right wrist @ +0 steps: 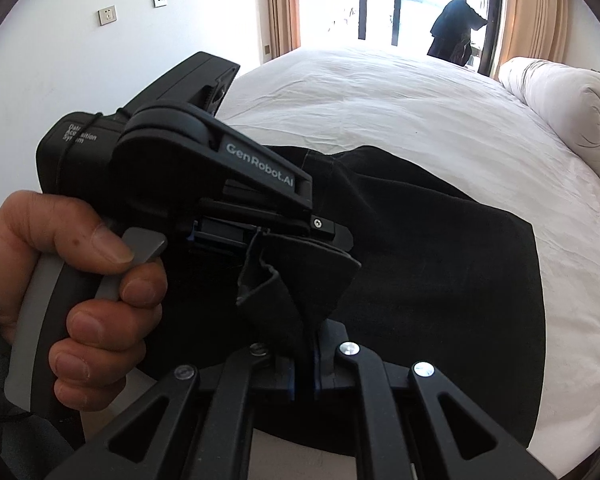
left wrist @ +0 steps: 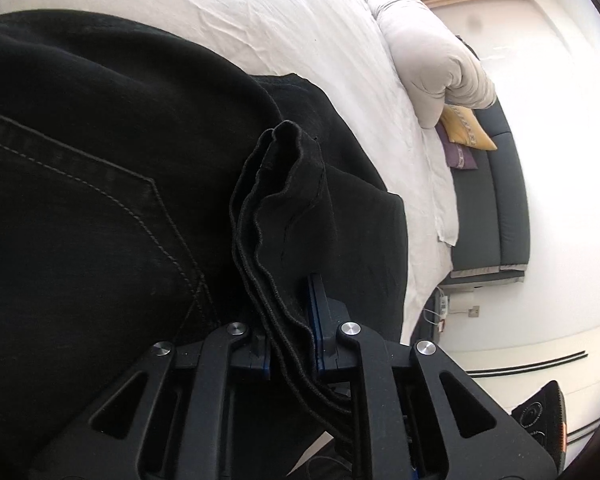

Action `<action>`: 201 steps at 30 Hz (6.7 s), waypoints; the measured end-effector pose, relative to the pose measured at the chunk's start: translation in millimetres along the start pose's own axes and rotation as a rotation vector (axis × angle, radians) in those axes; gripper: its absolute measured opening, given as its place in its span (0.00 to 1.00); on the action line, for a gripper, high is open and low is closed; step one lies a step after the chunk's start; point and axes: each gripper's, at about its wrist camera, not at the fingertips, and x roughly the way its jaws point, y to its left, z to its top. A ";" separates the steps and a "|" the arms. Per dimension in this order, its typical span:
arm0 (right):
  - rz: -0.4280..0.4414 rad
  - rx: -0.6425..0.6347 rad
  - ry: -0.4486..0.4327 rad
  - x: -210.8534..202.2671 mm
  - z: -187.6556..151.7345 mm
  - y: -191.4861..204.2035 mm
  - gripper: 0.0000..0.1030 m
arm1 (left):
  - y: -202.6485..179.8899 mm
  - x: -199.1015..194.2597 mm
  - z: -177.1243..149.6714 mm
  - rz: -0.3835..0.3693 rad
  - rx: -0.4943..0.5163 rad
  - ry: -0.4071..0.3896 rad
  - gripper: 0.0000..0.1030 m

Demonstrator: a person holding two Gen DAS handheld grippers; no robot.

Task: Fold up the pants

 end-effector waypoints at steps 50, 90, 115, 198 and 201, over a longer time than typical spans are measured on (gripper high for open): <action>0.582 0.761 0.129 65.3 -39.4 -257.5 0.61 | -53.5 64.0 -10.8 0.151 0.284 0.060 0.13; 0.945 0.486 0.148 24.6 21.4 -315.0 0.73 | -40.1 47.9 4.3 0.115 0.219 0.005 0.13; 0.921 0.587 0.251 100.7 33.1 -164.4 0.75 | 52.4 -170.8 -161.8 0.262 -0.070 -0.348 0.13; 0.760 0.569 0.197 7.8 53.9 -265.8 0.98 | -196.0 31.7 -102.2 0.423 0.622 -0.221 0.13; 0.716 0.546 0.228 7.1 59.4 -261.6 0.98 | -208.8 48.8 -109.9 0.503 0.707 -0.207 0.13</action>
